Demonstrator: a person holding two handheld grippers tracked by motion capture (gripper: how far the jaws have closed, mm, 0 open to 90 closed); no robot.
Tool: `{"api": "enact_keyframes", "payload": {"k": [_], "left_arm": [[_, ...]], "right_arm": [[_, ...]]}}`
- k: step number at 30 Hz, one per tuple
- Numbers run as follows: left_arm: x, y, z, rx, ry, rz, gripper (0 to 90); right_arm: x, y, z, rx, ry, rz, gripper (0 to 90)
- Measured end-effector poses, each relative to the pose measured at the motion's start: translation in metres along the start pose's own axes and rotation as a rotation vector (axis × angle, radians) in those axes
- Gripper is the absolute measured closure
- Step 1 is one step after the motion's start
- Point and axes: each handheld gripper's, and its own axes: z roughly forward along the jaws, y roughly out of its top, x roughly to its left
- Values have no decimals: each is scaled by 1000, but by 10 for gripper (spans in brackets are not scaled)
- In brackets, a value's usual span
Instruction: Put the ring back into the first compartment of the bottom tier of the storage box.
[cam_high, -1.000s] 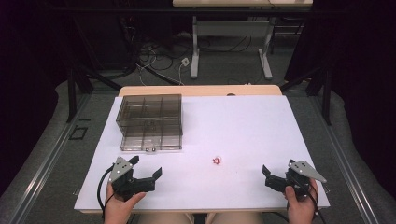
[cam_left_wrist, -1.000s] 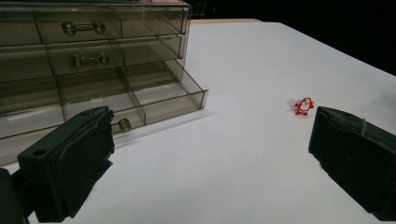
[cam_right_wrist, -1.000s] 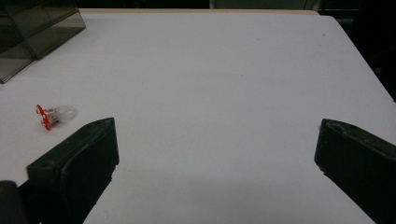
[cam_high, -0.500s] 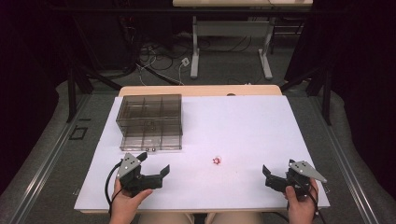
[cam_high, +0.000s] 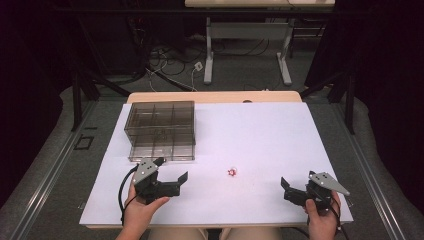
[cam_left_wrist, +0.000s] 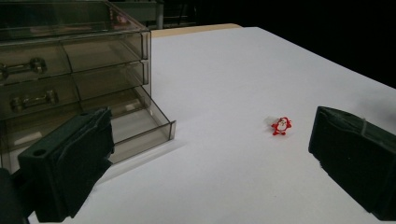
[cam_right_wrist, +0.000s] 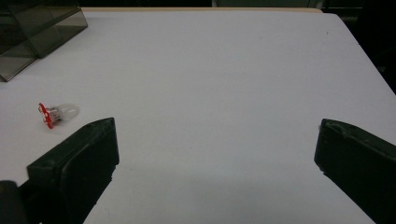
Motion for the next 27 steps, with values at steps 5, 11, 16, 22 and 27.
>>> {"api": "enact_keyframes", "payload": {"k": [5,11,16,22,27], "left_arm": [[-1,7,5,3,1,6,3],[-3,13,9,8,-5,14,6],[-5,18,13,12,-14,25,6],[-8,26,18,12,-21,37,6],[-11,31,22,14,-29,48,9]], "right_arm": [[-1,0,0,2,-3,-1,0],[-1,0,0,5,-2,1,0],[-1,0,0,3,-5,3,0],[-2,-1,1,1,-7,6,0],[-3,-1,1,1,-7,5,0]]}}
